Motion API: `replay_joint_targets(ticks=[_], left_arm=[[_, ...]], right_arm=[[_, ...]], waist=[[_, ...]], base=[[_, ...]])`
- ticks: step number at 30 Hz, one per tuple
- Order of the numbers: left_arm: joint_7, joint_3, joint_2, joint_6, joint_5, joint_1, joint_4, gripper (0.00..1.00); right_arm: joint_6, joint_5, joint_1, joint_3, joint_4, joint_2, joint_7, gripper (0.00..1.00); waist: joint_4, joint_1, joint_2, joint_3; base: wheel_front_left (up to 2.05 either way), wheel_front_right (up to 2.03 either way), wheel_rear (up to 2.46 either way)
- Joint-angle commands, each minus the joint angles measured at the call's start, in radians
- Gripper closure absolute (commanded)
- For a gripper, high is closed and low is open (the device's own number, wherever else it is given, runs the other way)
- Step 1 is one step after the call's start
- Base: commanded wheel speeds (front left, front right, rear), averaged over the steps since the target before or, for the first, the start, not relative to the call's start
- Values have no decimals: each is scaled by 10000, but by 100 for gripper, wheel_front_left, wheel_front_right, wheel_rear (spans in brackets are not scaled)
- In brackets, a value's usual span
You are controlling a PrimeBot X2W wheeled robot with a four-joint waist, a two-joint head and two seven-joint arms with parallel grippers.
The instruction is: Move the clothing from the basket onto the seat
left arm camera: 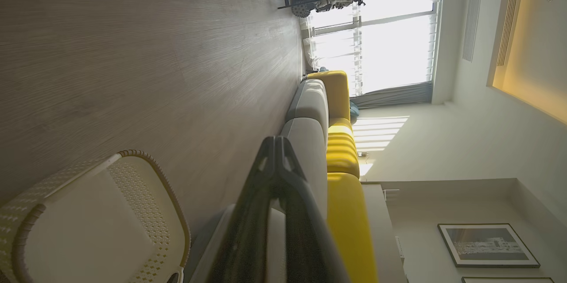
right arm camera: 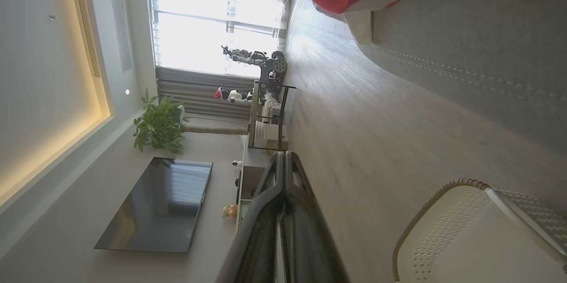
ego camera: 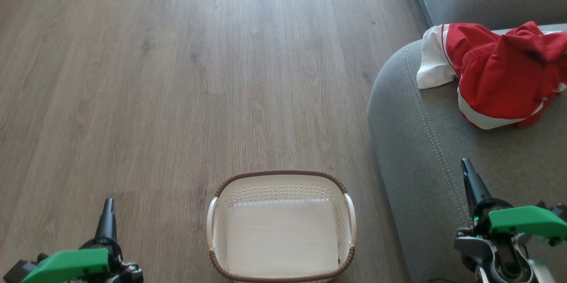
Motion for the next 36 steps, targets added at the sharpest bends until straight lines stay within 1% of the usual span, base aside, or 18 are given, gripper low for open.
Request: replay_joint_targets(ticks=[1, 12, 36], left_arm=[[84, 468, 29, -106, -207, -521, -409, 100], [399, 874, -143, -333, -1183, -696, -518, 100], [407, 883, -148, -337, -1197, -699, -520, 100]], right_arm=[[-1, 309, -572, 150, -407, -192, 71, 100], [-2, 1646, -772, 136, -449, -267, 289, 100], [-2, 1818, -762, 305, -464, -393, 160, 100]], waist=[[-8, 0, 0, 7], [-80, 0, 0, 69], [-81, 0, 0, 70]], base=[[0, 0, 0], [0, 0, 0], [0, 0, 0]])
